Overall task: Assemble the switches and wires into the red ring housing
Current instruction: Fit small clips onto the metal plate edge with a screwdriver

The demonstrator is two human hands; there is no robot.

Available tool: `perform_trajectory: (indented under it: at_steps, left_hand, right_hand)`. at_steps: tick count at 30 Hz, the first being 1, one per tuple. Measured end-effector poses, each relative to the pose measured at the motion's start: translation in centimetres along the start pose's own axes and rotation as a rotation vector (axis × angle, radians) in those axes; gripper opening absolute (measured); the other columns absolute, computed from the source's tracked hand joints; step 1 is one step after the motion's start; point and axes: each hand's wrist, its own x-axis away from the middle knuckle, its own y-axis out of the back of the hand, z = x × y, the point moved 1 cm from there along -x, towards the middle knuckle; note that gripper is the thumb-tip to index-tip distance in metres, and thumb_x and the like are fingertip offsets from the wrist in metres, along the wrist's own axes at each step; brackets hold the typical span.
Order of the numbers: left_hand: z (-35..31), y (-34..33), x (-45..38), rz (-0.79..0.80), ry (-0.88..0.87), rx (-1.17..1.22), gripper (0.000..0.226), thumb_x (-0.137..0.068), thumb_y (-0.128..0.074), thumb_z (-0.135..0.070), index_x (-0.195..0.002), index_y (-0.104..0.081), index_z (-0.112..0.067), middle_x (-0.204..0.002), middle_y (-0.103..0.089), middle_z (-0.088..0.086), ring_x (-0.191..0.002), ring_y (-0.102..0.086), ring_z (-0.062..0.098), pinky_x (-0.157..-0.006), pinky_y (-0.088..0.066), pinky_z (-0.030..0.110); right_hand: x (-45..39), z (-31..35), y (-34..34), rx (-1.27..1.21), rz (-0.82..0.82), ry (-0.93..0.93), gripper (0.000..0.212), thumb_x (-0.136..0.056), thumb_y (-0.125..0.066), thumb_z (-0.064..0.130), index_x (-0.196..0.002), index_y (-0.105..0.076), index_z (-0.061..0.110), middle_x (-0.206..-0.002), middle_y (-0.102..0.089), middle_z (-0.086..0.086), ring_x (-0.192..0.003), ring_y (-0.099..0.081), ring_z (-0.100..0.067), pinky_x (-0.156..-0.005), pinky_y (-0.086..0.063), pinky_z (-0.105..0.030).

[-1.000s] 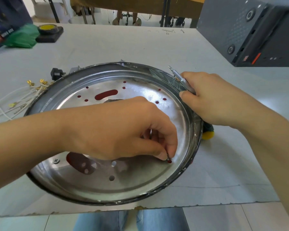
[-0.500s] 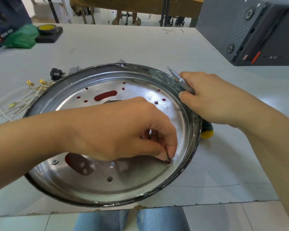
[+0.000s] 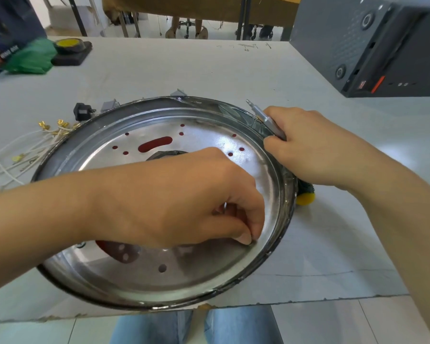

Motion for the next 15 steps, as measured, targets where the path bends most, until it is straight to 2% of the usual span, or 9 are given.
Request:
perform_trajectory:
  at_steps: [6,15]
  left_hand:
    - [-0.79,0.51,0.46,0.021,0.025,0.080,0.012,-0.081,-0.064,-0.023,-0.086,-0.074,-0.020,-0.079,-0.069,-0.010,-0.074,-0.062,0.003,-0.068,-0.046,0.014]
    - [-1.15,0.46,0.33,0.020,0.025,0.065,0.013,-0.082,-0.063,-0.023,-0.086,-0.074,-0.019,-0.080,-0.069,-0.010,-0.073,-0.062,0.002,-0.069,-0.048,0.017]
  right_hand:
    - [0.05,0.00,-0.05,-0.005,-0.011,-0.001,0.033,-0.092,-0.043,0.012,-0.065,-0.031,0.027,-0.065,-0.042,0.003,-0.054,-0.039,-0.010,-0.042,-0.034,-0.008]
    - [0.03,-0.11,-0.14,0.000,-0.020,-0.007,0.029,-0.092,-0.042,0.012,-0.067,-0.033,0.024,-0.066,-0.043,0.001,-0.055,-0.039,-0.012,-0.043,-0.034,-0.009]
